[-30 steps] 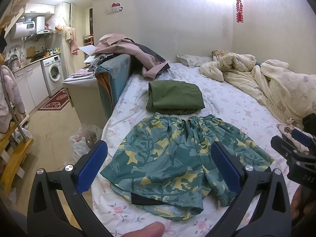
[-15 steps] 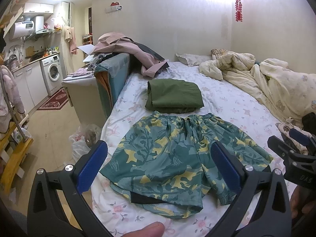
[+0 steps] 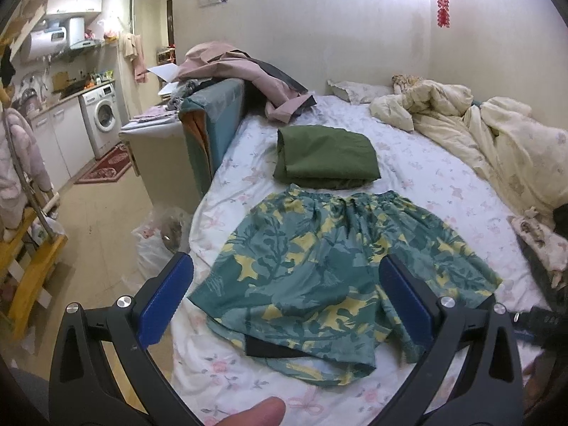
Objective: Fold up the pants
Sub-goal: 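Grasp one leg hem of the shorts with the right gripper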
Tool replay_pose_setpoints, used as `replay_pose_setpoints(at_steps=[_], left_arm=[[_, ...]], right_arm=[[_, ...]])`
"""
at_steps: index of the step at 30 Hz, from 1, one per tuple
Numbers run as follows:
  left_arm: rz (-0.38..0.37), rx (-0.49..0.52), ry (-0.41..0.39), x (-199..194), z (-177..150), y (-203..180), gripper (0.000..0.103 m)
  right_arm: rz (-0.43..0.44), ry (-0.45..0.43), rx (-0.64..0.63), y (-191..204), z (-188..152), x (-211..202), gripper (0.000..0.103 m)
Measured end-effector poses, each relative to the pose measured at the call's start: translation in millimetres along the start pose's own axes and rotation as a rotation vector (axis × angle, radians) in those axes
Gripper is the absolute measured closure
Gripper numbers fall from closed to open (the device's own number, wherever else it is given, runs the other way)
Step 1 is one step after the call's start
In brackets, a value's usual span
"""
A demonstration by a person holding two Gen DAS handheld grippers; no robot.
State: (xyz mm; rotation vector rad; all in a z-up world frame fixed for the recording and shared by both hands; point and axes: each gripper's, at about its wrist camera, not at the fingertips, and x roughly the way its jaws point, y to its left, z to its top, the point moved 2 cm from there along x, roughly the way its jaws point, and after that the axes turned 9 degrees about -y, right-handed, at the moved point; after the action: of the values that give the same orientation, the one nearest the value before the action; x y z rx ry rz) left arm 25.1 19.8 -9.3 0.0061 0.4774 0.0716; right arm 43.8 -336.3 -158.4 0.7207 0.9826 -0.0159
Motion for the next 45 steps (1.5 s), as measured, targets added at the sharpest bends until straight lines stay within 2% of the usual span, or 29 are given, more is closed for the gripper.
replay_pose_setpoints(at_steps=[2,5,7,9,12,15,21,24,25,27,28,29,33,37,39,41,43,45], left_arm=[[0.01,0.0,0.017,4.5,-0.5,3.3,0.0],[0.01,-0.037,0.059,10.9,-0.6,10.3,0.0],[-0.025,-0.096,0.092,14.9,-1.0,14.6,0.0],[-0.027,-0.116,0.1,17.6,-0.9,15.7,0.0],[-0.01,-0.095,0.099,24.1,0.3,13.8,0.0],[0.007,-0.073,0.112,35.7,2.6,11.1,0.0],[-0.022,-0.079,0.204,61.9,0.4,-1.9,0.0],[-0.025,-0.038,0.251,79.0,4.3,-14.1,0.0],[-0.025,-0.026,0.259,86.1,9.3,-18.8,0.0],[-0.023,0.002,0.258,101.0,22.7,-30.5,0.0],[-0.024,0.021,0.259,109.6,29.6,-38.0,0.0],[-0.029,0.046,0.268,122.1,39.1,-48.8,0.0],[-0.049,0.092,0.319,175.6,70.5,-91.9,0.0],[-0.094,0.128,0.431,242.6,83.4,-148.1,0.0],[-0.132,0.127,0.512,280.4,83.4,-181.1,0.0],[-0.136,0.114,0.556,306.4,80.9,-207.7,0.004],[-0.172,0.093,0.638,331.9,70.0,-240.5,0.004],[-0.196,0.124,0.678,348.1,57.3,-269.4,0.009]], right_arm=[[-0.048,0.053,0.142,-36.8,-6.1,14.0,0.005],[-0.064,0.051,0.248,-65.1,-0.3,24.3,0.008],[-0.069,0.018,0.251,-68.3,14.6,28.5,0.012],[-0.07,-0.026,0.257,-72.0,31.5,34.4,0.014],[-0.043,-0.062,0.319,-77.5,45.7,43.9,0.017],[-0.045,-0.11,0.308,-76.5,61.1,50.3,0.018],[0.001,-0.159,0.325,-73.7,77.4,63.6,0.022],[0.046,-0.187,0.378,-83.7,82.3,62.6,0.034],[0.06,-0.193,0.391,-86.9,83.7,61.2,0.046],[0.074,-0.164,0.376,-87.9,87.7,65.2,0.078],[0.129,-0.142,0.382,-87.8,88.4,68.1,0.1],[0.143,-0.123,0.37,-84.5,89.0,68.4,0.1],[0.146,-0.192,0.255,-62.8,94.8,46.3,0.1],[0.158,-0.261,0.126,-38.7,99.4,26.7,0.1],[0.17,-0.264,0.077,-28.6,99.1,23.4,0.1],[0.171,-0.267,0.048,-25.1,99.9,23.6,0.1],[0.159,-0.25,0.018,-24.4,100.7,27.5,0.1],[0.15,-0.241,-0.029,-20.9,98.2,30.2,0.1]])
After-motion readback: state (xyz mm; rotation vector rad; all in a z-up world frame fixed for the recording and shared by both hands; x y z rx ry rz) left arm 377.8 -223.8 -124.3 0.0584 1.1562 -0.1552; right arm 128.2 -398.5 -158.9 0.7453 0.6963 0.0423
